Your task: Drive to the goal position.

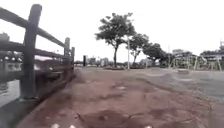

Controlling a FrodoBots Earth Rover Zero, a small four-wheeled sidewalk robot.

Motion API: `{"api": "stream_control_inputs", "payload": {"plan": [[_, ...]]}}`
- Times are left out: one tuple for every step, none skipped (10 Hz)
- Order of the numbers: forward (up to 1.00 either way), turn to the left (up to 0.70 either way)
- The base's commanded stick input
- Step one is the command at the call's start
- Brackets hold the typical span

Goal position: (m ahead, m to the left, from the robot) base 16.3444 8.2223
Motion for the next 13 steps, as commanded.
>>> {"api": "stream_control_inputs", "payload": {"plan": [[1.0, -0.05], [1.0, 0.11], [1.0, 0.11], [1.0, 0.11], [1.0, 0.11], [1.0, 0.11], [1.0, 0.11], [1.0, 0.11], [1.0, 0.11], [1.0, 0.11], [1.0, 0.11], [1.0, 0.11], [1.0, 0.11]]}}
